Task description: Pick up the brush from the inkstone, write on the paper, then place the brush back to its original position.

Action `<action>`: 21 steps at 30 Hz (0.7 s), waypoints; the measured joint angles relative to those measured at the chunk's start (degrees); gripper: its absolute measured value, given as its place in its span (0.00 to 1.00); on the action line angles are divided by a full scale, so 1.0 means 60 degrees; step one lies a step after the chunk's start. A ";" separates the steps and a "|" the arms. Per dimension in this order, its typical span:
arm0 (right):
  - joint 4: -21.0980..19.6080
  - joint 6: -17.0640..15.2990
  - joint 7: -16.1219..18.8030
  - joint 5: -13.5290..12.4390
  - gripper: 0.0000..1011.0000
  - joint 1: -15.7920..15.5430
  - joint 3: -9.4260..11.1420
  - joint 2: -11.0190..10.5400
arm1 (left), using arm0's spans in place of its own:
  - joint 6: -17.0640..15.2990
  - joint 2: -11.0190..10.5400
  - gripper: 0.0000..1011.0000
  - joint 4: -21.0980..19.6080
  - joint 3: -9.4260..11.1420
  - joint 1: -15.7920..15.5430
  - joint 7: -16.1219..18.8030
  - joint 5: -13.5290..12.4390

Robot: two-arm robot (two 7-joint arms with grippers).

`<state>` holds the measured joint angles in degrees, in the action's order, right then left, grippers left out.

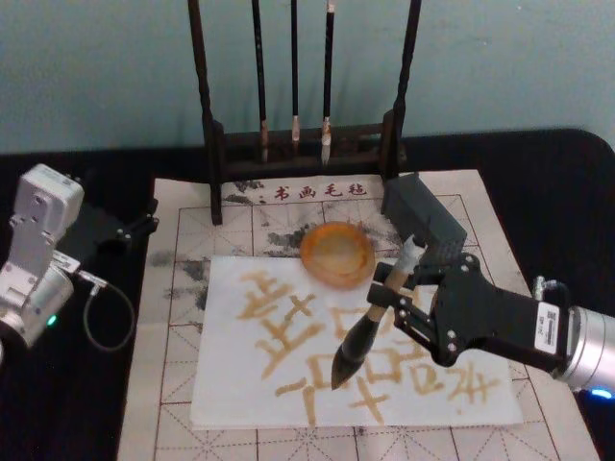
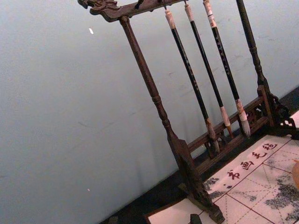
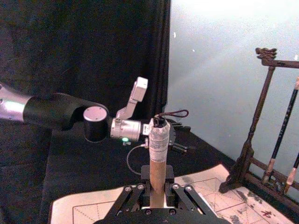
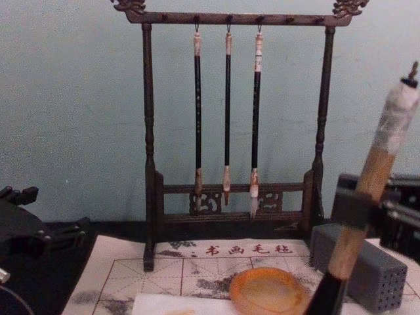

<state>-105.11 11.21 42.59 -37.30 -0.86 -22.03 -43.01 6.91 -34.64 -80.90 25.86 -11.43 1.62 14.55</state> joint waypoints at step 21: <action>-0.0006 0.0231 -0.0157 0.0732 0.20 -0.0086 -0.0187 0.0199 | 0.0000 0.0000 0.99 0.0000 0.0000 0.0000 0.0000 0.0000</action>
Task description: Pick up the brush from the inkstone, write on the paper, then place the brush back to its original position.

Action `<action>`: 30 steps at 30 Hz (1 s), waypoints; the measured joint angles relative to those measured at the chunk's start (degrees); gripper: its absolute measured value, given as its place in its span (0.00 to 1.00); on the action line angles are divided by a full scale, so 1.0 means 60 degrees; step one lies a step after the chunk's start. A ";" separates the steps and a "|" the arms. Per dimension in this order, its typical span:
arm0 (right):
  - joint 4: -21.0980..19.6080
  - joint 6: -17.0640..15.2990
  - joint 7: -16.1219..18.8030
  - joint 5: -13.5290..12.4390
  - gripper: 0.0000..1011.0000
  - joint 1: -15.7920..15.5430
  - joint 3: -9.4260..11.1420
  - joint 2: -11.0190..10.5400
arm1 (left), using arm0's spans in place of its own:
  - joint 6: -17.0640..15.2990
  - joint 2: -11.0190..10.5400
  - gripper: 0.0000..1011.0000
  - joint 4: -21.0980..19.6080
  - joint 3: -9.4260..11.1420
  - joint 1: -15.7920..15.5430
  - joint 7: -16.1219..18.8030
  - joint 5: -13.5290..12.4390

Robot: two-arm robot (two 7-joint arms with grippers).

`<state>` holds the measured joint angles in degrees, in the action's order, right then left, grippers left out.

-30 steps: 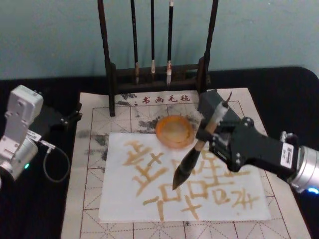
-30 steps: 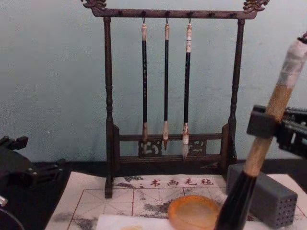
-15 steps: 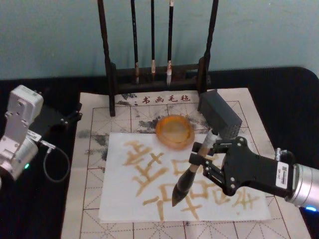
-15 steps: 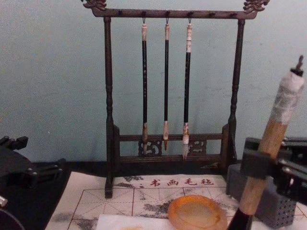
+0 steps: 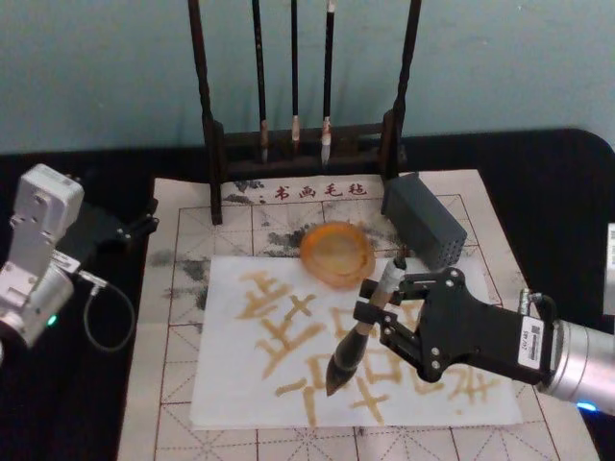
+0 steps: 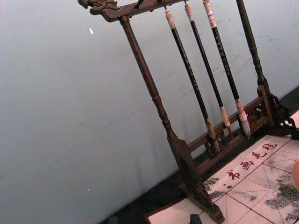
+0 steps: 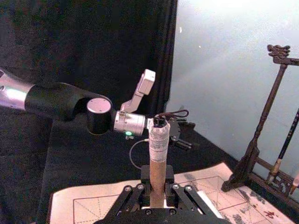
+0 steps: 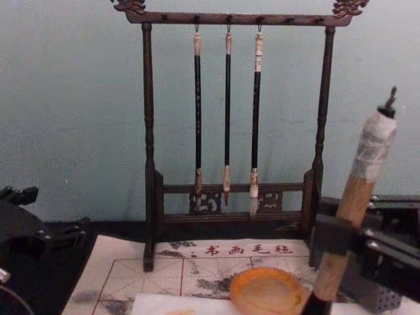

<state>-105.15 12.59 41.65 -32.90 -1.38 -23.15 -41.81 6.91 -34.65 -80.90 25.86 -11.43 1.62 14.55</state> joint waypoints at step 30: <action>0.0471 -0.0131 -0.0016 0.0332 0.20 0.0351 -0.0341 0.0325 | 0.0000 0.0000 0.99 0.0000 0.0000 0.0000 0.0000 0.0000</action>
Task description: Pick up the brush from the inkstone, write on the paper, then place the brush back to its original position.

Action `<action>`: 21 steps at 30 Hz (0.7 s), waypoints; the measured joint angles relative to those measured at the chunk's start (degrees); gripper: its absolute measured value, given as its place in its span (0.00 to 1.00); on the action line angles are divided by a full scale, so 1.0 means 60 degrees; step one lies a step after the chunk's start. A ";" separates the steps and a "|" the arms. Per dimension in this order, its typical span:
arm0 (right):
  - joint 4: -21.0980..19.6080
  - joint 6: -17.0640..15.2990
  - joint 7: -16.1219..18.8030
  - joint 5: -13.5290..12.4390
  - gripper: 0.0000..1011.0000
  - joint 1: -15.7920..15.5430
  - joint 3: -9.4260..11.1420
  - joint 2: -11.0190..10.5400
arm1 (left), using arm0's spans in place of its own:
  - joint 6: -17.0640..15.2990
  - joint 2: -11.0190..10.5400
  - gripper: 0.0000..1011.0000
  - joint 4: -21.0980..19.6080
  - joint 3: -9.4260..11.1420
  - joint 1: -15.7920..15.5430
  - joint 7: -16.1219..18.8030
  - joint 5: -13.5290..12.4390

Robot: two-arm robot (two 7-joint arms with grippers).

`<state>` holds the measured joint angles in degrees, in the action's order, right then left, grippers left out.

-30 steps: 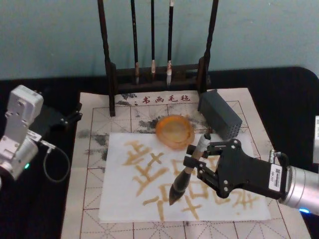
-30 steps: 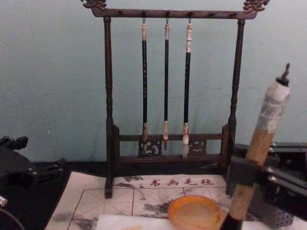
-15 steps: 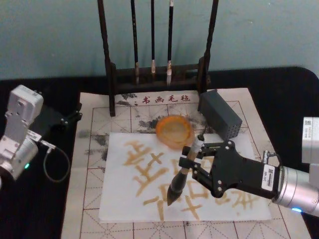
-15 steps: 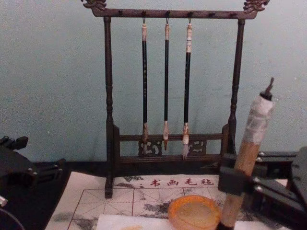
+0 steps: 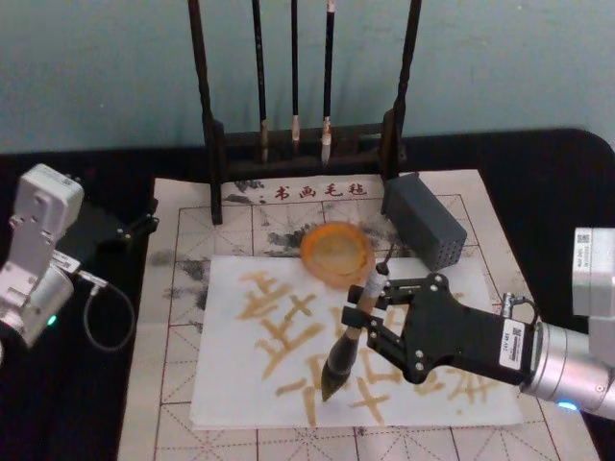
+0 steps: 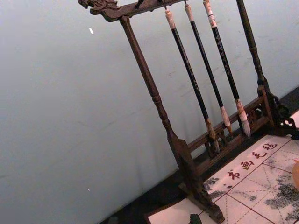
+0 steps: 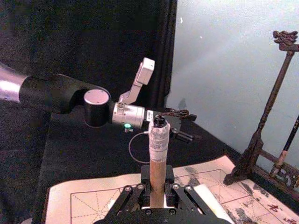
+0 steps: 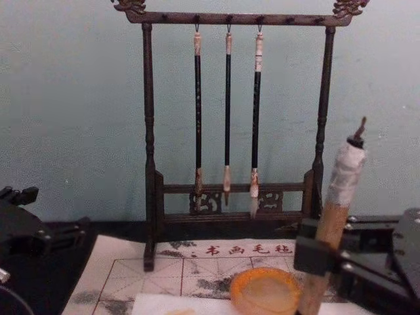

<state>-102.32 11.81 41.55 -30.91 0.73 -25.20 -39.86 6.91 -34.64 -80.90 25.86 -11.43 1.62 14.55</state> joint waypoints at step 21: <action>-0.0066 0.0026 -0.0074 0.0057 0.20 -0.0094 0.0119 -0.0098 | 0.0000 0.0000 0.99 0.0000 0.0000 0.0000 0.0000 0.0000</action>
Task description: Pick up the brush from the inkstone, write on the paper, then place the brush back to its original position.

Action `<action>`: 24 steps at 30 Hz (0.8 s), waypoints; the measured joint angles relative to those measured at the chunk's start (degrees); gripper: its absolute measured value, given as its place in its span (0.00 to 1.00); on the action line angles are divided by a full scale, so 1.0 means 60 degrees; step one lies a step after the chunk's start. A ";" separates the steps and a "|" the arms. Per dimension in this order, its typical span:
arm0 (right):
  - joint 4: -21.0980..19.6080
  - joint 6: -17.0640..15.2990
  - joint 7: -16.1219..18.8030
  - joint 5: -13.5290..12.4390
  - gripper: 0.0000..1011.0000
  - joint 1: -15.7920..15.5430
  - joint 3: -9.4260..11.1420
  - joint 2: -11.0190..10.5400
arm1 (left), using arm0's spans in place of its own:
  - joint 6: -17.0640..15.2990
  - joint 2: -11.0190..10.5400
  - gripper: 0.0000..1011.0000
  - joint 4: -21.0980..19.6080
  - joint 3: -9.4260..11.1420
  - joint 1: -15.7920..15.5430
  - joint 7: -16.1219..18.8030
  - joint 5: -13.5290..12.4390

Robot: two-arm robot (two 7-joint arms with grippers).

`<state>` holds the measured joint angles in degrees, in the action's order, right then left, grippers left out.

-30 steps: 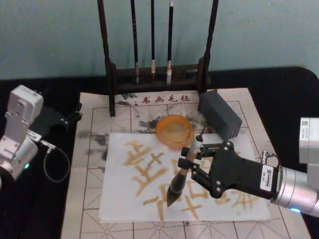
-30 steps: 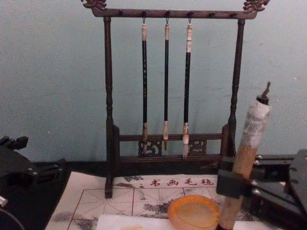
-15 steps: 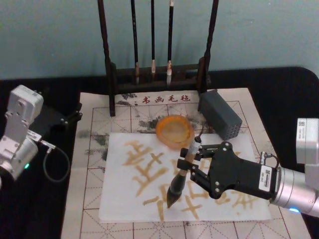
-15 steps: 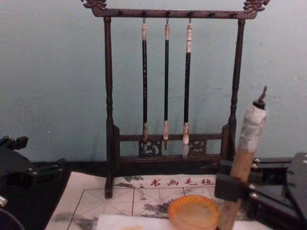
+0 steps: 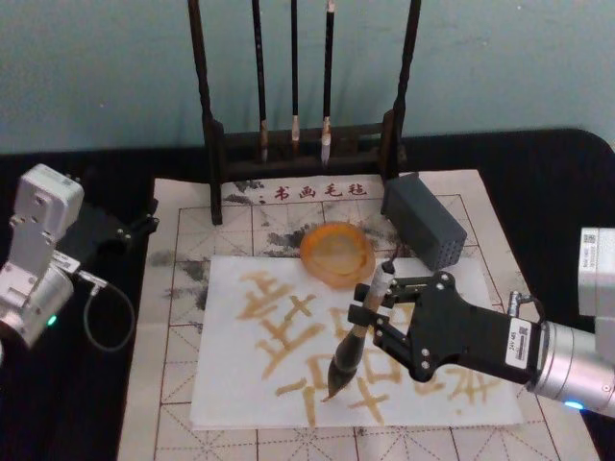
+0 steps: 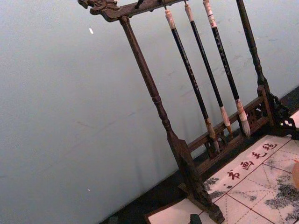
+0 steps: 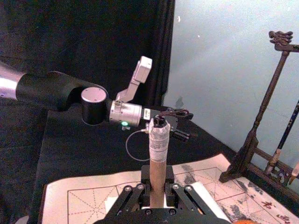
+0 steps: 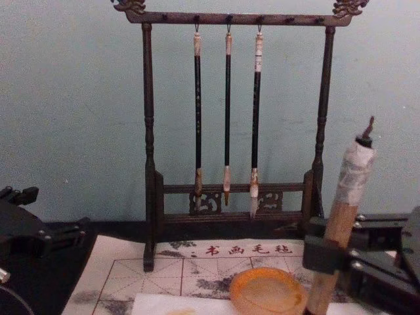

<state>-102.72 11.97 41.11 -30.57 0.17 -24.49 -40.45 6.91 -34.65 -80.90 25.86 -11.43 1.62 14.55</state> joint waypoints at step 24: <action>-0.0331 0.0008 0.0099 0.0011 0.20 -0.0312 0.0046 -0.0265 | 0.0000 0.0000 0.99 0.0000 0.0000 0.0000 0.0000 0.0000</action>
<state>-104.71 12.01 41.70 -30.50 -1.70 -24.21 -42.04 6.91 -34.65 -80.90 25.86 -11.43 1.62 14.55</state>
